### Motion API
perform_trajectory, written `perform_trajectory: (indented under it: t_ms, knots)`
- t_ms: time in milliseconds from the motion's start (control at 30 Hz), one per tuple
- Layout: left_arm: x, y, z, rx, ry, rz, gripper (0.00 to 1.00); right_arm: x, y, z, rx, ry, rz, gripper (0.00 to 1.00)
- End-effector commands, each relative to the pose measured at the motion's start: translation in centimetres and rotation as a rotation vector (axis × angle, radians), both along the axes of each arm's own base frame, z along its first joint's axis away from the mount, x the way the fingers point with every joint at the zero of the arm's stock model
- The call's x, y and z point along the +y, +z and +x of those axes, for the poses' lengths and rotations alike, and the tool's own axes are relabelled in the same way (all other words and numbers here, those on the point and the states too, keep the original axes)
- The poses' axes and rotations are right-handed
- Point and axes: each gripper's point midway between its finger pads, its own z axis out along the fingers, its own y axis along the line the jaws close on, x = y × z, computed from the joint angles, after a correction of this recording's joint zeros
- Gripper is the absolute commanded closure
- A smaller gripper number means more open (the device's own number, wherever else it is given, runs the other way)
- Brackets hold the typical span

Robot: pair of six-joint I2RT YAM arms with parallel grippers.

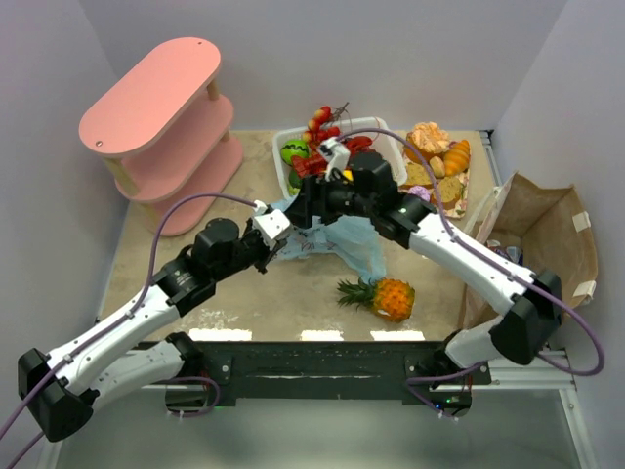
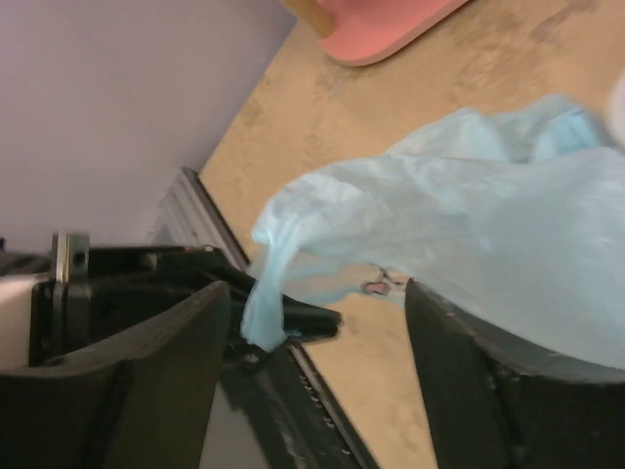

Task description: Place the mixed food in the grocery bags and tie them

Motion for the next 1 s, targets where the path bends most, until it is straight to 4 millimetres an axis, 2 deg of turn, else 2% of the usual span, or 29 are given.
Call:
perform_trajectory:
  t_ms: [0, 33, 67, 100, 133, 167, 200, 233, 300, 333, 433, 467, 533, 567, 700, 867, 900, 967]
  knots:
    - [-1.4, 4.3, 1.2, 0.015, -0.018, -0.131, 1.00, -5.2, 7.3, -1.7, -0.282, -0.015, 0.060, 0.10]
    - [-1.7, 4.1, 1.8, 0.042, -0.021, -0.134, 1.00, -6.1, 7.1, -2.3, -0.307, -0.020, 0.042, 0.06]
    - [-2.0, 5.2, 2.2, 0.043, -0.031, -0.157, 1.00, -7.2, 7.4, -2.2, -0.343, -0.063, 0.024, 0.04]
    - [-2.1, 5.6, 2.5, 0.068, -0.053, -0.179, 1.00, -9.1, 9.4, -3.4, -0.421, -0.088, 0.039, 0.01]
    - [-2.4, 5.1, 3.0, 0.118, -0.050, -0.191, 1.00, -10.0, 9.0, -3.7, -0.435, -0.110, 0.019, 0.01]
    - [-2.6, 5.4, 3.2, 0.133, -0.064, -0.204, 1.00, -11.2, 8.5, -4.0, -0.439, -0.143, -0.014, 0.01]
    - [-2.9, 6.6, 3.4, 0.139, -0.091, -0.229, 1.00, -11.9, 8.4, -4.4, -0.464, -0.142, -0.035, 0.01]
    - [-3.3, 6.4, 3.7, 0.160, -0.105, -0.230, 1.00, -12.8, 7.9, -5.0, -0.474, -0.155, -0.049, 0.01]
    - [-3.6, 7.5, 4.0, 0.176, -0.140, -0.250, 1.00, -13.9, 5.0, -5.1, -0.436, -0.156, -0.153, 0.01]
    - [-3.8, 7.1, 4.4, 0.206, -0.146, -0.247, 1.00, -14.3, 1.8, -5.2, -0.358, -0.131, -0.252, 0.01]
    - [-3.1, 6.6, 5.3, 0.264, -0.152, -0.277, 1.00, -14.5, -3.5, -5.7, -0.267, -0.091, -0.411, 0.01]
    - [-2.4, 6.5, 6.0, 0.267, -0.130, -0.291, 1.00, -13.3, -5.0, -6.6, -0.260, -0.043, -0.453, 0.02]
    - [-1.8, 5.5, 6.1, 0.286, -0.124, -0.296, 1.00, -12.8, -6.5, -7.3, -0.270, -0.023, -0.538, 0.01]
    - [-1.2, 5.3, 6.5, 0.284, -0.110, -0.304, 1.00, -11.7, -8.0, -8.1, -0.262, 0.029, -0.587, 0.01]
    - [-1.0, 4.5, 6.2, 0.306, -0.134, -0.325, 1.00, -11.1, -11.4, -8.6, -0.280, 0.120, -0.760, 0.01]
    - [-0.3, 3.9, 6.5, 0.320, -0.113, -0.327, 1.00, -12.2, -13.9, -8.1, -0.376, 0.134, -0.990, 0.01]
    - [-0.3, 3.7, 6.4, 0.325, -0.115, -0.330, 1.00, -12.3, -14.9, -8.3, -0.375, 0.150, -1.030, 0.01]
    - [-0.1, 3.6, 6.5, 0.329, -0.112, -0.334, 1.00, -11.3, -15.5, -8.3, -0.407, 0.200, -1.033, 0.01]
